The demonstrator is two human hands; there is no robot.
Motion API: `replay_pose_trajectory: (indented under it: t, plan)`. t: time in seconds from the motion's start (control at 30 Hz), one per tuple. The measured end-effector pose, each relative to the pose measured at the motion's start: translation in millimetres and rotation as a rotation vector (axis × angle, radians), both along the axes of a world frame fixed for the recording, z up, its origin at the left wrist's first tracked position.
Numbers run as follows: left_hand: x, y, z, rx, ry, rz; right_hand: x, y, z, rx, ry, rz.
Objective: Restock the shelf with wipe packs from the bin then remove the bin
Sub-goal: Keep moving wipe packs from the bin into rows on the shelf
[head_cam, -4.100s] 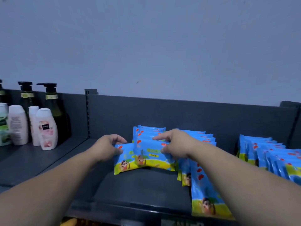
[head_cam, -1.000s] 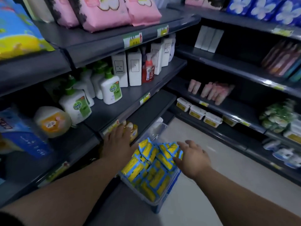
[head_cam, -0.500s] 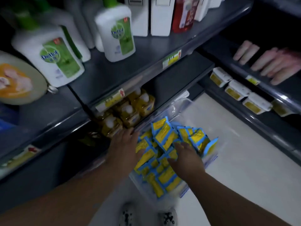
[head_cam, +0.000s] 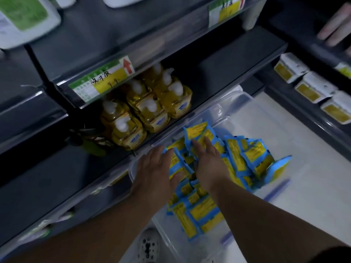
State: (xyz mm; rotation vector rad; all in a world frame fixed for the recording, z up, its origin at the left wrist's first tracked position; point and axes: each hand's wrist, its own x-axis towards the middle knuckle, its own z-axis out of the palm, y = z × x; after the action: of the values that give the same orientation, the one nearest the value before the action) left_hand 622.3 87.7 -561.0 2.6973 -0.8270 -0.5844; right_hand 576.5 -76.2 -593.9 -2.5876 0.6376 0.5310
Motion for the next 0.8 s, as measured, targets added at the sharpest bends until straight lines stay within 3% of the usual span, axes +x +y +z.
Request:
replay_pose_trajectory:
  t: [0.1,0.27,0.4,0.6,0.73,0.8]
  plan:
    - [-1.6,-2.1,1.0,-0.015,0.02,0.012,-3.1,-12.4,9.9,0.023,-0.05,-0.075]
    - [2.5,-16.6,23.1,0.002,0.065,0.021,-21.6,-27.8,50.5,0.142,-0.321,-0.335]
    - [9.7,-36.2,41.3,-0.204,0.099,0.014,-40.2,-25.1,81.6,0.413,-0.492,-0.465]
    - [20.3,-35.8,62.7,-0.418,0.327,0.135,-29.0,-17.9,99.2,0.859,-0.493,-0.568]
    - [38.1,-9.4,49.2,-0.606,0.649,0.433,-18.3,-5.1,75.0,1.078,-0.367,-0.709]
    - [43.5,3.3,46.0,-0.603,0.694,0.485,-13.4,-0.3,61.4,1.152,-0.285,-0.798]
